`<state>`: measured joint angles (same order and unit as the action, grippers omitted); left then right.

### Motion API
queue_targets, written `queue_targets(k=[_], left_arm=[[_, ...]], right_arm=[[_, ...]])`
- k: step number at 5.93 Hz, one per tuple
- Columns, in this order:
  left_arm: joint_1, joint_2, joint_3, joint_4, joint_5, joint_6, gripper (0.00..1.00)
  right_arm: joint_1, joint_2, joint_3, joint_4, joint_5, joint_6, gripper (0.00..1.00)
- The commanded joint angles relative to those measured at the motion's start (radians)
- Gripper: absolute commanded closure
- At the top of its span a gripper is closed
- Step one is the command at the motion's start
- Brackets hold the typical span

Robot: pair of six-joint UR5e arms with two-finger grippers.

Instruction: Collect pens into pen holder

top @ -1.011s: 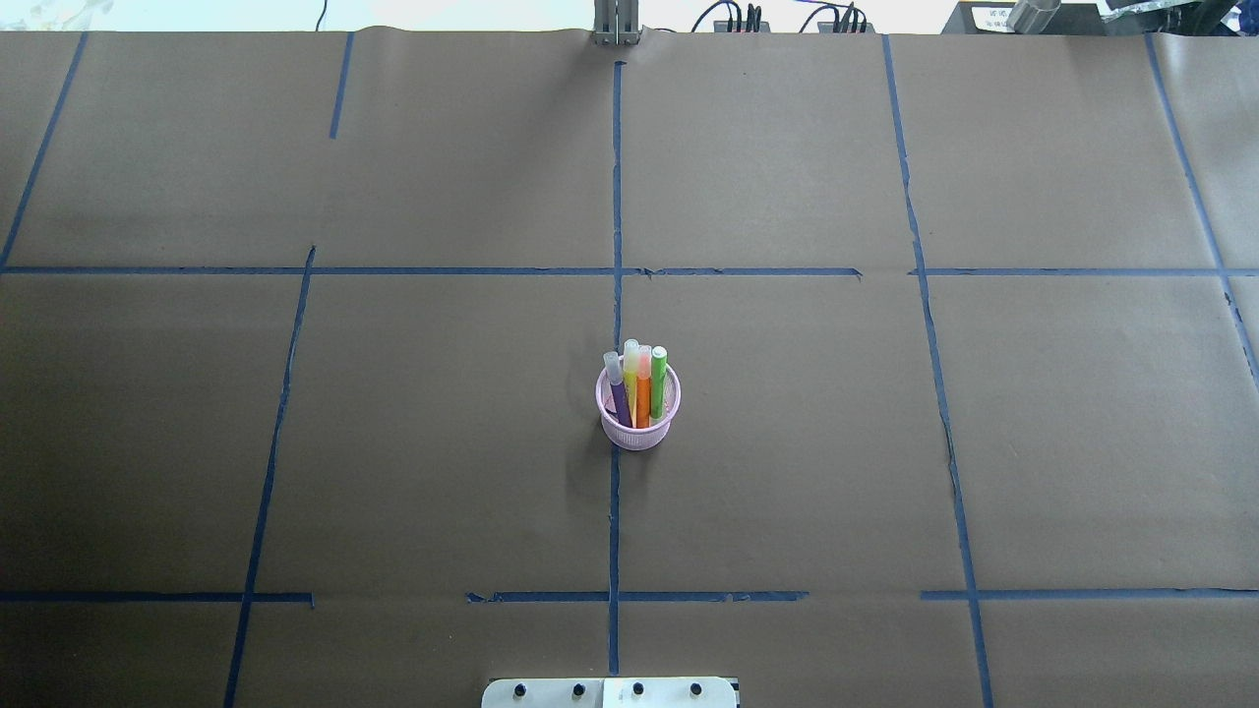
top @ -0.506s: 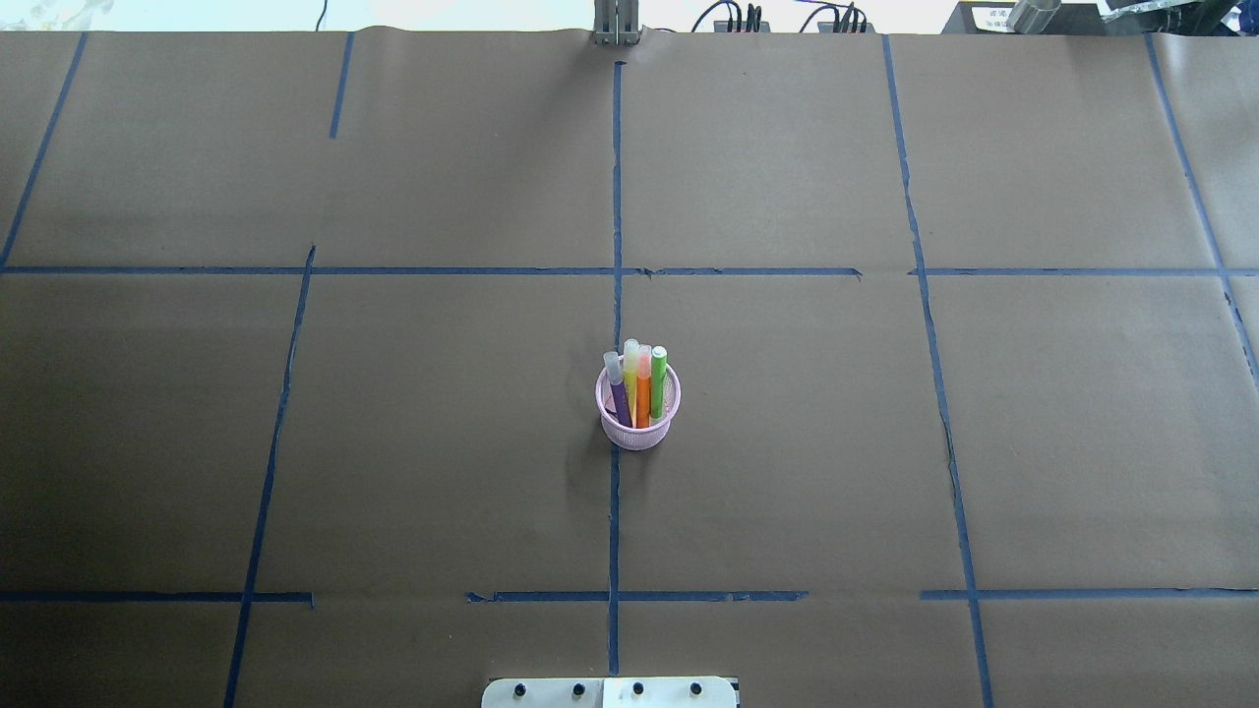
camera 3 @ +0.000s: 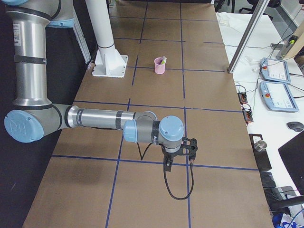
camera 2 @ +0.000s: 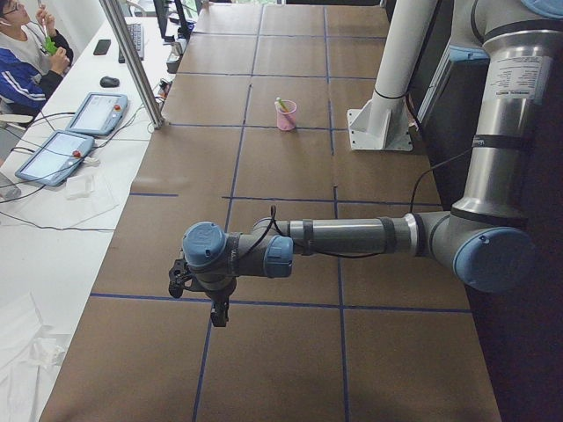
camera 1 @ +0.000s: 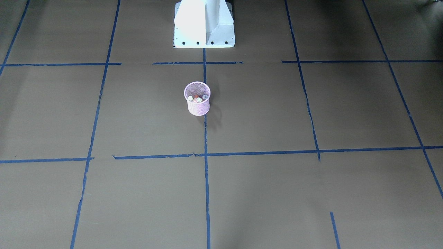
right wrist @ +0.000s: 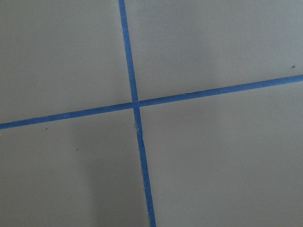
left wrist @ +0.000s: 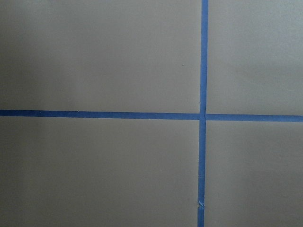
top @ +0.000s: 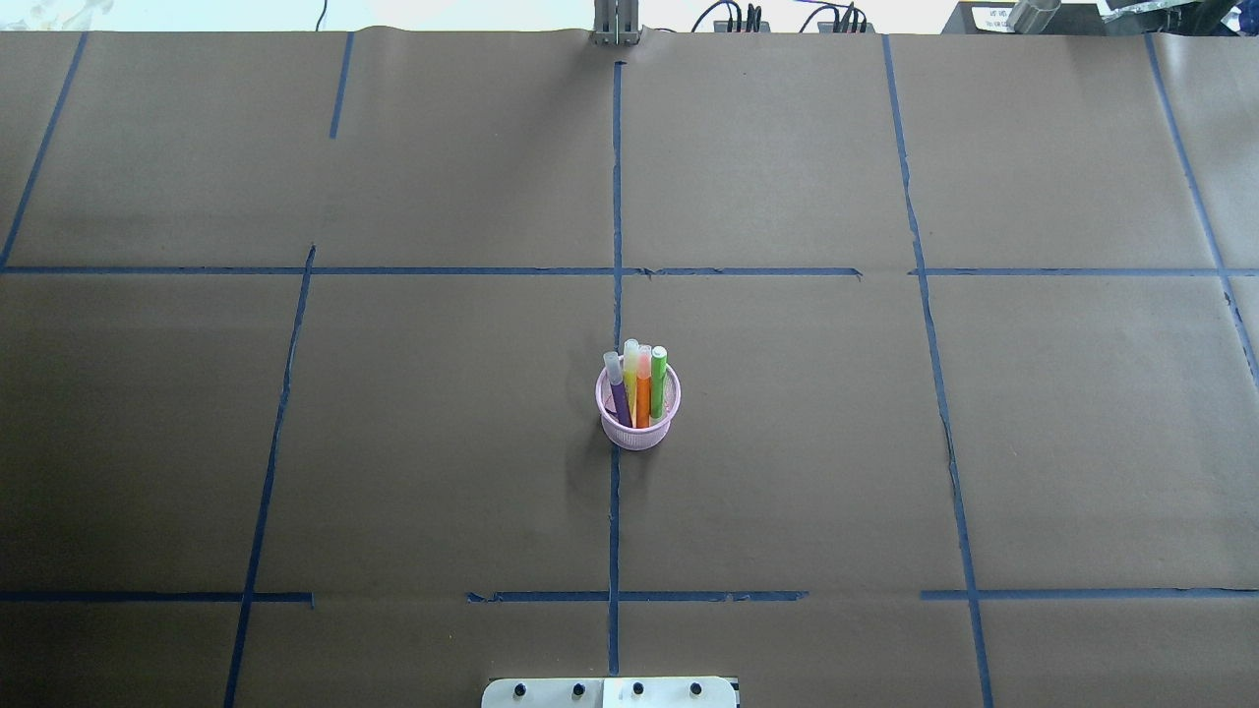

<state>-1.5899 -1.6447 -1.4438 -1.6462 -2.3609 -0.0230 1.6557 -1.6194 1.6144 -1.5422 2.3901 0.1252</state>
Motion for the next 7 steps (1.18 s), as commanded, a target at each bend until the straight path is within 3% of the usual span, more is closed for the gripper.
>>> queue_targets(k=[1, 2, 7], left_arm=[[-0.001, 0.064, -0.124, 0.061, 0.002, -0.003, 0.00], [0.002, 0.075, -0.182, 0.127, 0.005, -0.002, 0.00], [0.014, 0.079, -0.115, 0.114, 0.012, 0.041, 0.00]], right_arm=[[-0.001, -0.008, -0.002, -0.004, 0.003, 0.002, 0.00], [-0.001, -0.008, -0.004, -0.004, 0.003, 0.004, 0.00], [-0.001, -0.025, -0.017, 0.007, 0.041, 0.004, 0.00]])
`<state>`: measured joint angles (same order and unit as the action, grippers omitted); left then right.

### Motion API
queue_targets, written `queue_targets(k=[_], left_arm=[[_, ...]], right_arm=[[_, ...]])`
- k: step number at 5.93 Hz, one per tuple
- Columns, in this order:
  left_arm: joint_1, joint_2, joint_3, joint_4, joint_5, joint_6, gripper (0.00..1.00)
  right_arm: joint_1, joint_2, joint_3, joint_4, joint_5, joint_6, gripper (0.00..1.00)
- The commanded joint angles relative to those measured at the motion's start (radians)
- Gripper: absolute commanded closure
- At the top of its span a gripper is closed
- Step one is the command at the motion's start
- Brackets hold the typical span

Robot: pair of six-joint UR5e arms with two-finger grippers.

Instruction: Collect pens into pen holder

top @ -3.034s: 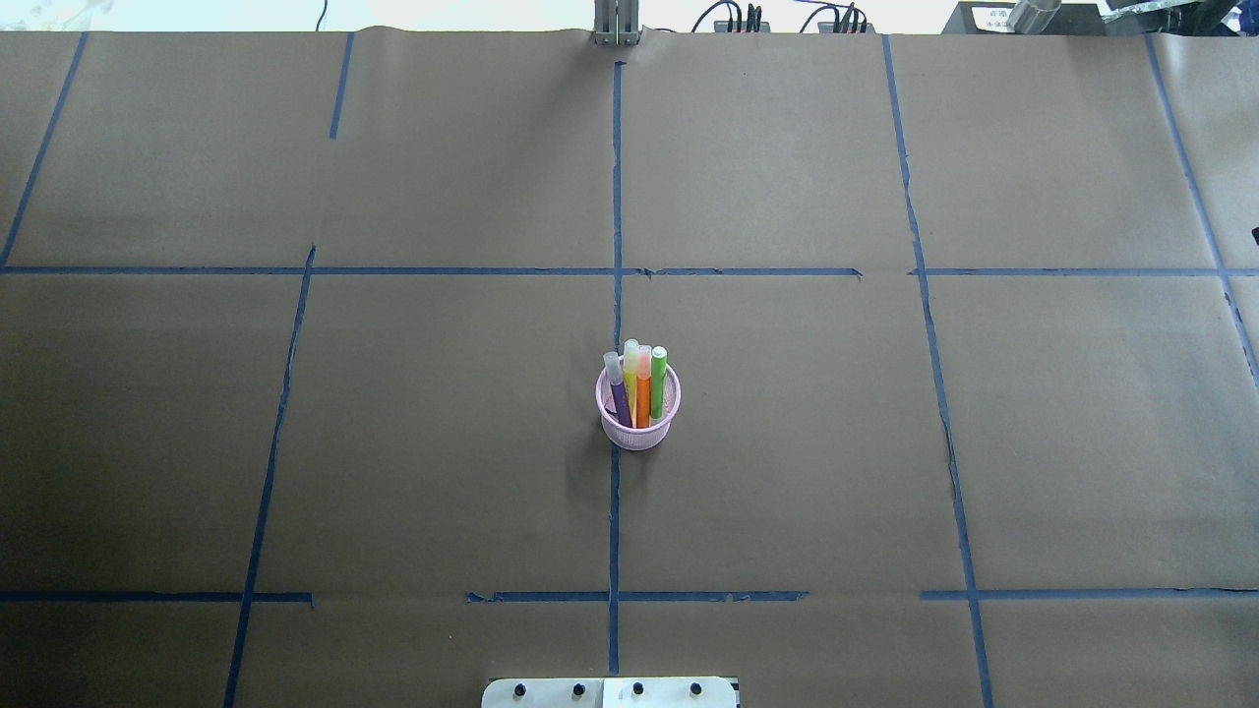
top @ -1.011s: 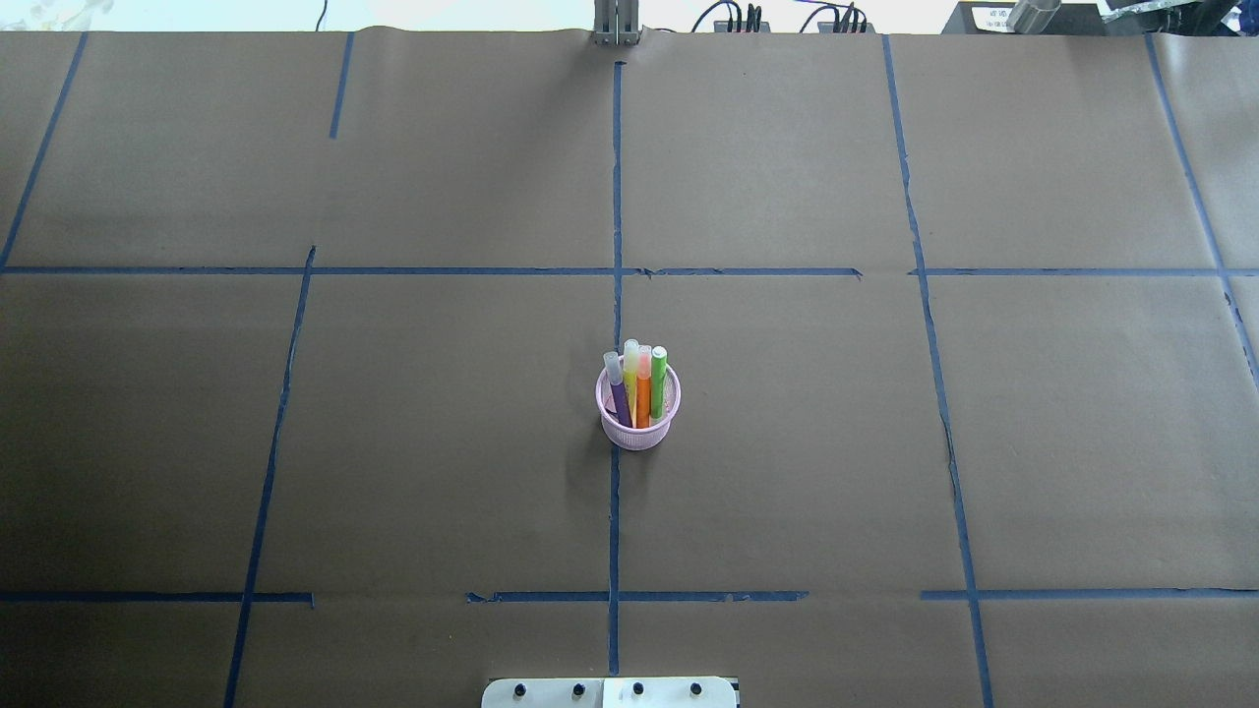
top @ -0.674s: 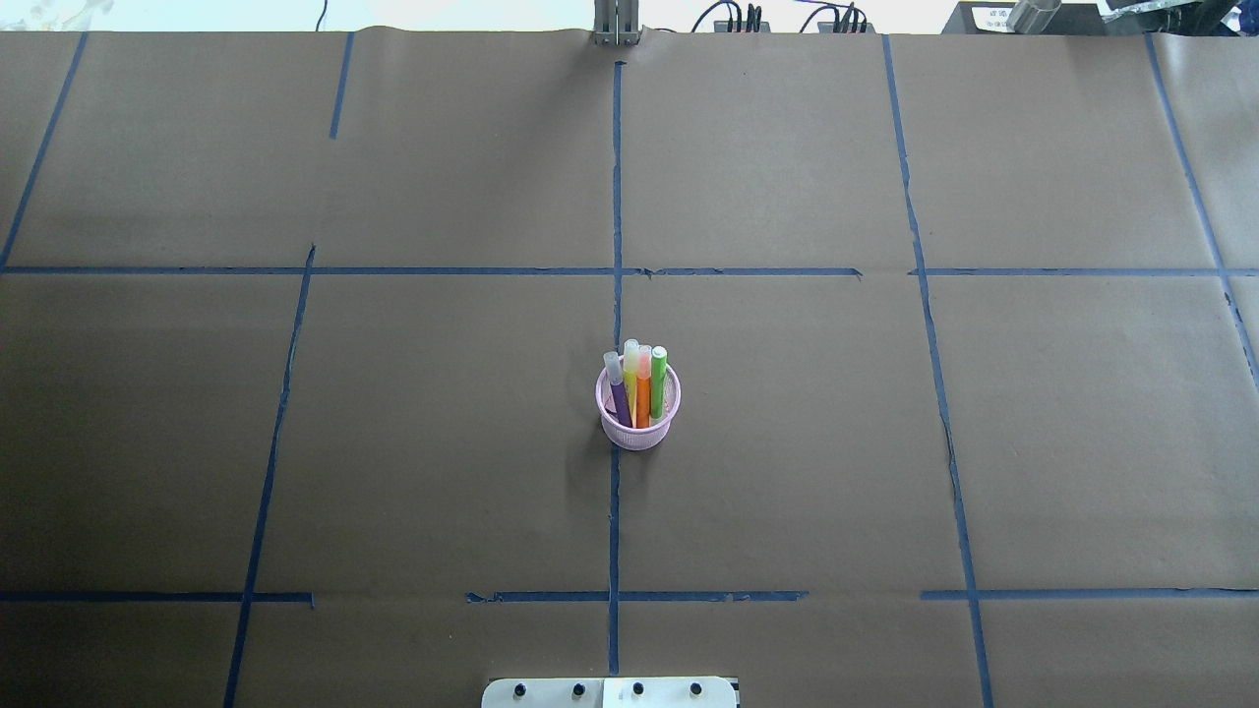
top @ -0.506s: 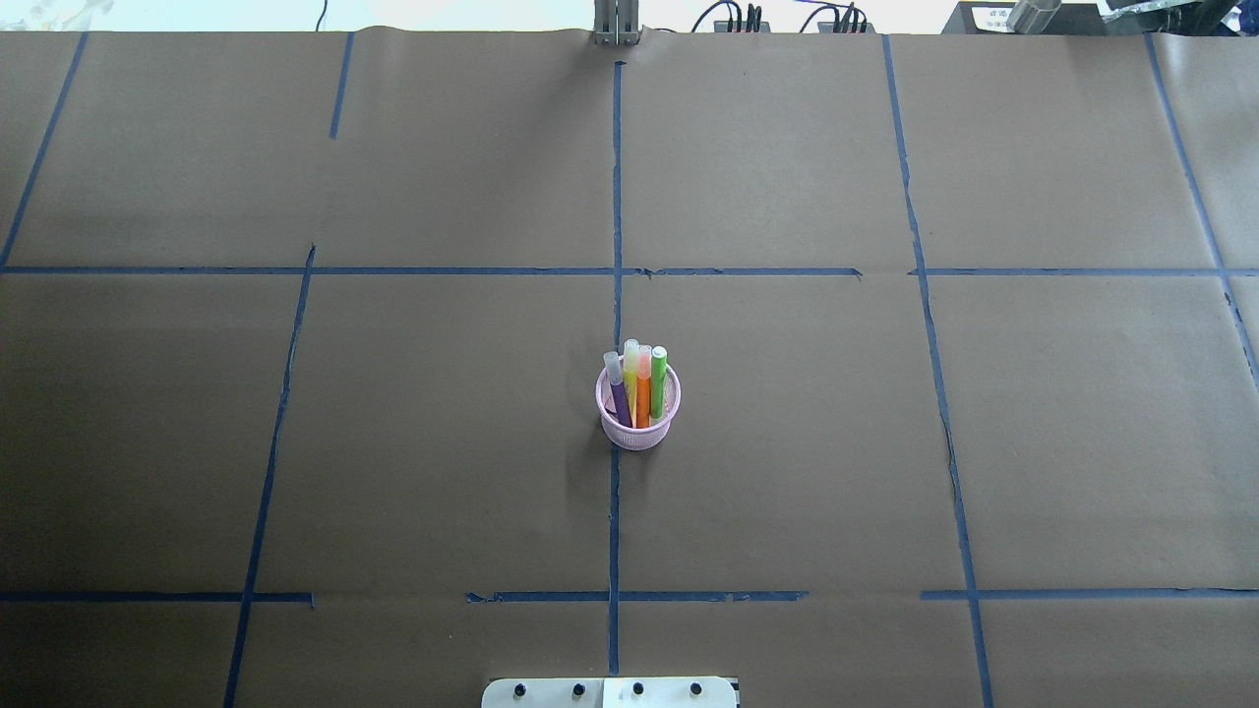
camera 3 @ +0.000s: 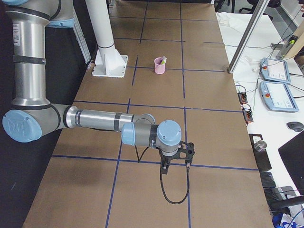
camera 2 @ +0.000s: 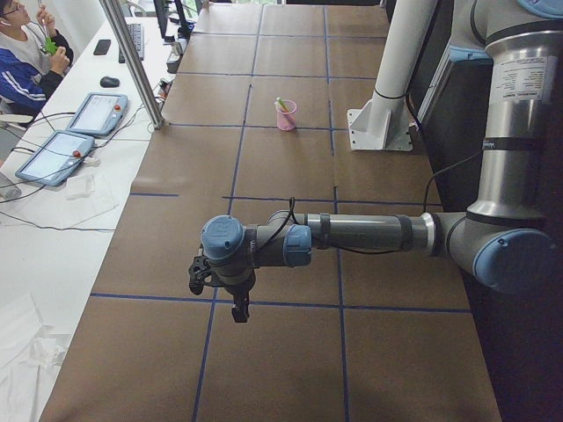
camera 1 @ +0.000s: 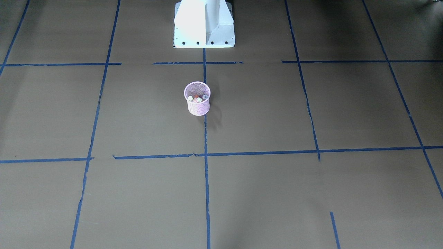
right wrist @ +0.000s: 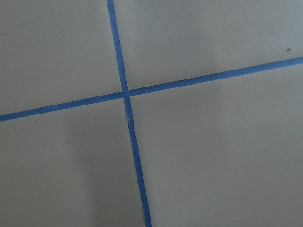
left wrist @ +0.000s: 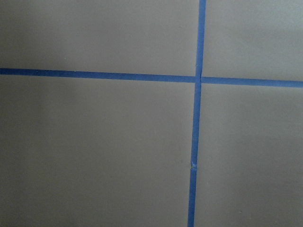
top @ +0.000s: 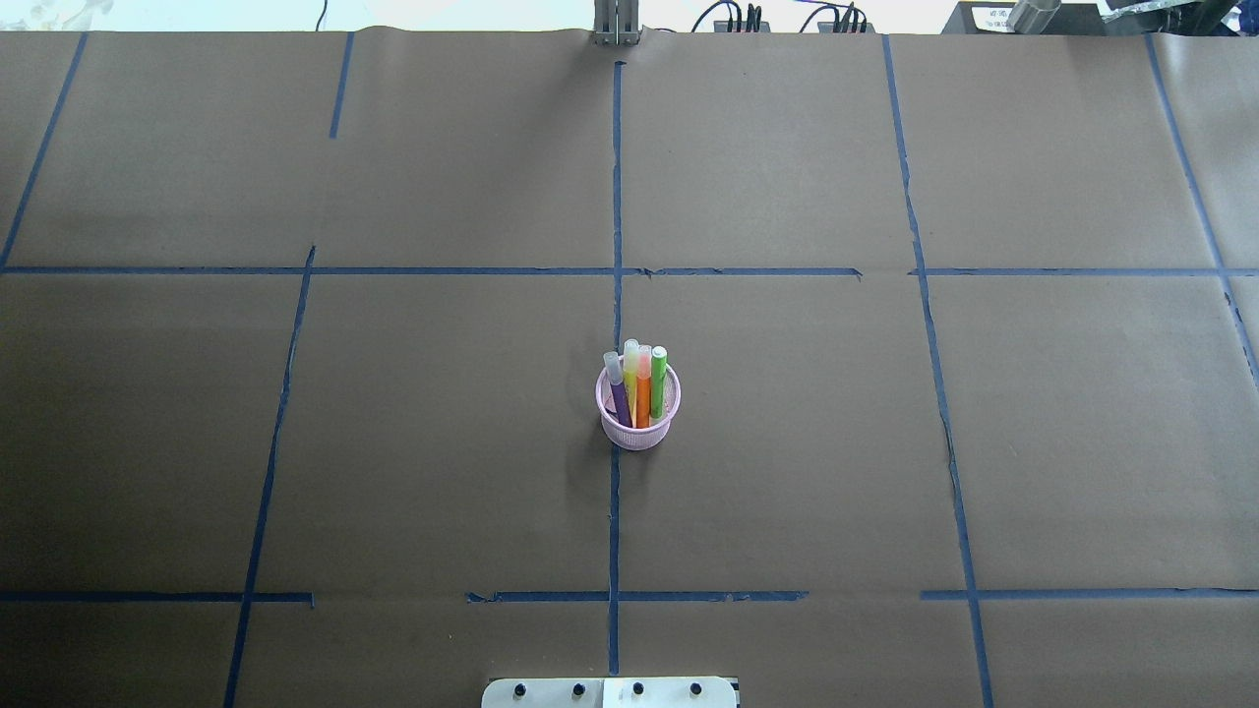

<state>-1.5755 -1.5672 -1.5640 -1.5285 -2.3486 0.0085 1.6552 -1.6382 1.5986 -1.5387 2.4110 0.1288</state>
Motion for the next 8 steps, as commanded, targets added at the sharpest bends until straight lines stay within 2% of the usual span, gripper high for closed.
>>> queue_targets(k=[1, 8], left_arm=[[0.000, 0.003, 0.008, -0.002, 0.000, 0.054, 0.00], [0.000, -0.002, 0.034, -0.005, -0.011, 0.070, 0.00]], right_arm=[[0.000, -0.008, 0.000, 0.006, 0.019, 0.000, 0.00], [0.000, -0.008, 0.001, 0.008, 0.016, 0.000, 0.00]])
